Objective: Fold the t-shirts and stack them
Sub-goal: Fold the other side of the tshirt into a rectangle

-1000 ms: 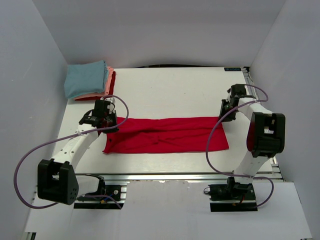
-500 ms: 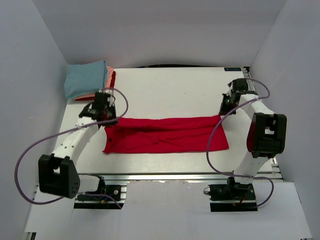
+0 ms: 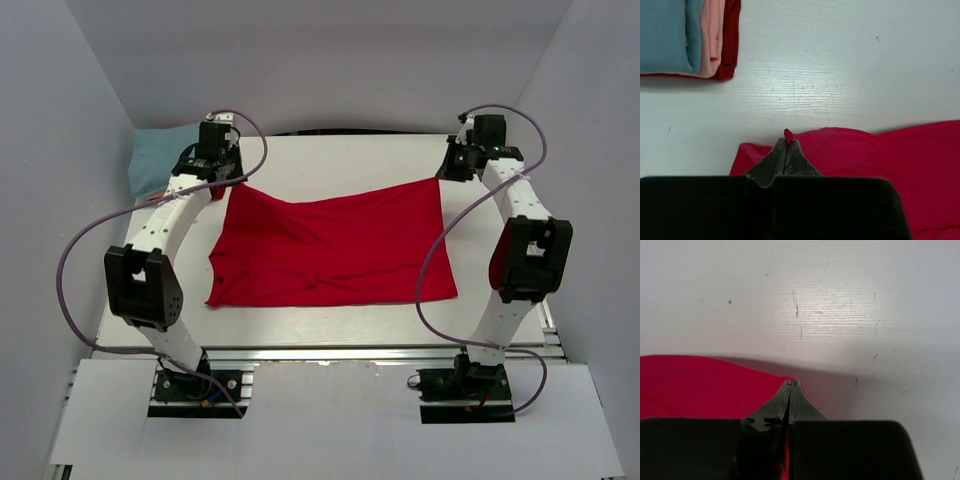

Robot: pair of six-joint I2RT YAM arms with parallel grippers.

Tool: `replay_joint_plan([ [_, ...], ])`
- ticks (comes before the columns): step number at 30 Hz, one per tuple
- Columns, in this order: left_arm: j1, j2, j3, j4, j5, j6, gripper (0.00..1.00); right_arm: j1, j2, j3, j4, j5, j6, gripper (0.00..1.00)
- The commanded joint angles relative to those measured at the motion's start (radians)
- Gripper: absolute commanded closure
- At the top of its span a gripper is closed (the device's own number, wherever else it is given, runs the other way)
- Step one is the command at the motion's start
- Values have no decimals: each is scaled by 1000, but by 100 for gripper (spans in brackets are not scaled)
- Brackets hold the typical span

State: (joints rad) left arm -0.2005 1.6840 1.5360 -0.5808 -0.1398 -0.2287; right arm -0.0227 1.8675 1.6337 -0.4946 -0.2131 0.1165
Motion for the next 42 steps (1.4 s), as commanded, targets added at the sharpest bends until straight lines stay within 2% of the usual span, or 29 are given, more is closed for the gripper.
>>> replay_joint_plan([
  [1, 0, 0, 35, 25, 5, 25, 100, 6, 27, 28, 11, -31, -43, 100],
  [12, 0, -24, -79, 78, 31, 94, 100, 6, -48, -224, 163, 37, -81, 100],
  [24, 0, -249, -444, 199, 66, 74, 100, 6, -189, -517, 326, 64, -155, 100],
  [28, 0, -322, -549, 223, 81, 48, 100, 6, -203, -557, 363, 76, -175, 100],
  [35, 0, -394, -608, 199, 85, 26, 100, 6, -228, -600, 378, 86, -199, 100],
  [42, 0, -480, -735, 200, 104, -15, 100, 6, -261, -666, 413, 86, -225, 100],
])
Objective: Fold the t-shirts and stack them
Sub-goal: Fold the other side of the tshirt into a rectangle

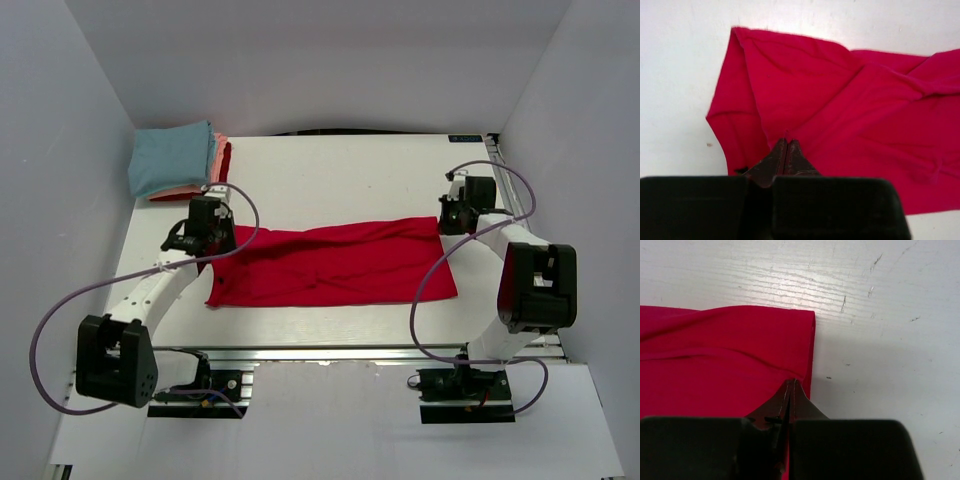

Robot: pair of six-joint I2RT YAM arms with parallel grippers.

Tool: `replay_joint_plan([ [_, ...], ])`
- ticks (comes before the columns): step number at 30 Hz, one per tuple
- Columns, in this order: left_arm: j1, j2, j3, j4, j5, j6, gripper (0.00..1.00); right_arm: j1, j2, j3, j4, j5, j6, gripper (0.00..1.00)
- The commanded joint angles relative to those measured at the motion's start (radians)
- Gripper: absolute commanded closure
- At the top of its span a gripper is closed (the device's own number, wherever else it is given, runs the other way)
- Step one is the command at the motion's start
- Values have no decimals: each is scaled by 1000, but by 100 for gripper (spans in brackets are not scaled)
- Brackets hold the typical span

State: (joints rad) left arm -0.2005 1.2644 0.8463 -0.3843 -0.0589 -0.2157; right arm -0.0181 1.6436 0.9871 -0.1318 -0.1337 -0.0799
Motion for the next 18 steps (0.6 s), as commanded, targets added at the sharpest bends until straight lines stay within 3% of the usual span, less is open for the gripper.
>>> replay_joint_plan([
  [1, 0, -66, -58, 4, 22, -33, 100, 1, -41, -27, 58, 6, -29, 100],
  [18, -2, -112, -70, -122, -71, -86, 100, -28, -136, -123, 93, -9, -44, 100],
])
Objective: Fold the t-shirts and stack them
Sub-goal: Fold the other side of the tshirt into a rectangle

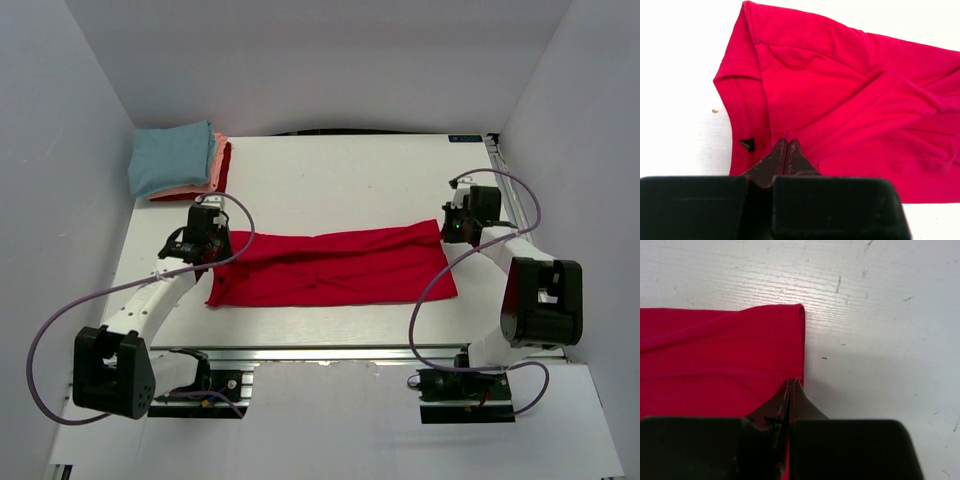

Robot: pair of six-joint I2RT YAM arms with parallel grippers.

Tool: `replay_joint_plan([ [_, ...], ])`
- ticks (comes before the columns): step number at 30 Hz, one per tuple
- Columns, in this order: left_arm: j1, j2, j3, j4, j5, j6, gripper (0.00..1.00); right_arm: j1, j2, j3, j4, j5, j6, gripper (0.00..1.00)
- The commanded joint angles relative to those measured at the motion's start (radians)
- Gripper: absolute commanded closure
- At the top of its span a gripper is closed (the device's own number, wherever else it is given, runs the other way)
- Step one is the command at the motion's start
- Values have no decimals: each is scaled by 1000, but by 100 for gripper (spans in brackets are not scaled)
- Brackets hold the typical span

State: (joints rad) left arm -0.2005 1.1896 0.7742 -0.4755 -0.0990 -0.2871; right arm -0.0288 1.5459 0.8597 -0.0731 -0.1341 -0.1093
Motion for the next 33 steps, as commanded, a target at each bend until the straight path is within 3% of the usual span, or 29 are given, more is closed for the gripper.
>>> replay_joint_plan([
  [1, -2, -47, -1, -28, -33, -20, 100, -22, -41, 5, 30, -13, -12, 100],
  [33, -2, -28, 50, -181, -10, -127, 100, -40, -104, -125, 22, -65, 19, 100],
])
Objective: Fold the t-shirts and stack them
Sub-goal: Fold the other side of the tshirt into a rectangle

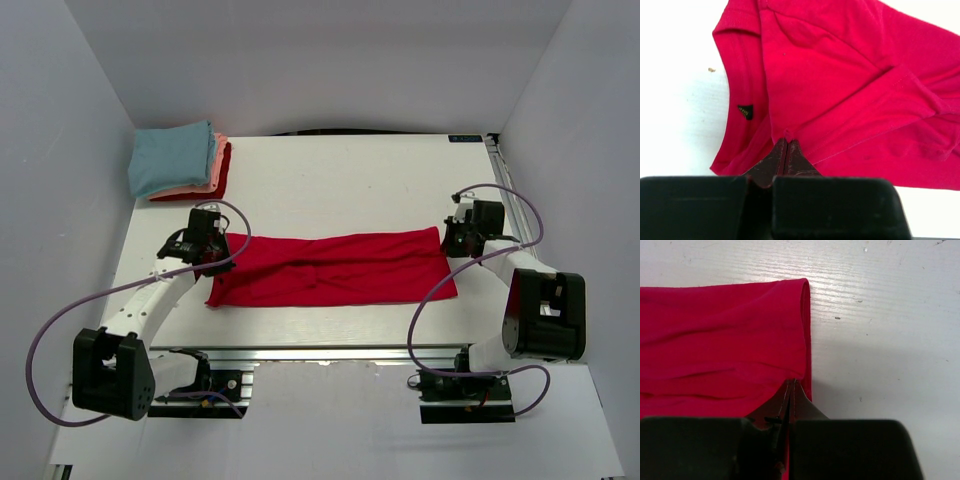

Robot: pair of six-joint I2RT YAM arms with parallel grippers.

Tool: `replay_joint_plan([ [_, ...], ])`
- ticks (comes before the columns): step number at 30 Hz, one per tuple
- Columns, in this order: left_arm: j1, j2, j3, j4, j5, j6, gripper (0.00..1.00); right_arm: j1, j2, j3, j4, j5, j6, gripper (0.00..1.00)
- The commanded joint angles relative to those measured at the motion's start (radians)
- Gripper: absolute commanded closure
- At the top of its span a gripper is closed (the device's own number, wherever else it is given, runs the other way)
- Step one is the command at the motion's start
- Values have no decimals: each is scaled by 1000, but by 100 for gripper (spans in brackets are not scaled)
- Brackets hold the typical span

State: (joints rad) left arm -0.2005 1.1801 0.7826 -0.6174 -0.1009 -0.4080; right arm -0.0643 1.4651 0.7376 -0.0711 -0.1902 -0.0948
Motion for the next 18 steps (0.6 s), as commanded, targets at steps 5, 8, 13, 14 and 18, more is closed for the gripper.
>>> replay_joint_plan([
  [5, -2, -27, 44, -41, -13, -9, 100, -5, -38, -12, 5, 24, 17, 100],
  [8, -2, -27, 41, -53, -19, -12, 100, -5, -46, -14, -4, 58, 15, 100],
  [13, -2, -45, 40, -68, -36, -23, 100, -5, -45, 0, -24, 66, 21, 100],
  [14, -1, -45, 44, -73, -37, -20, 100, -5, -46, 2, -33, 69, 21, 100],
  [18, -2, -40, 52, -79, -43, -21, 100, -5, -64, -4, -51, 57, 35, 100],
])
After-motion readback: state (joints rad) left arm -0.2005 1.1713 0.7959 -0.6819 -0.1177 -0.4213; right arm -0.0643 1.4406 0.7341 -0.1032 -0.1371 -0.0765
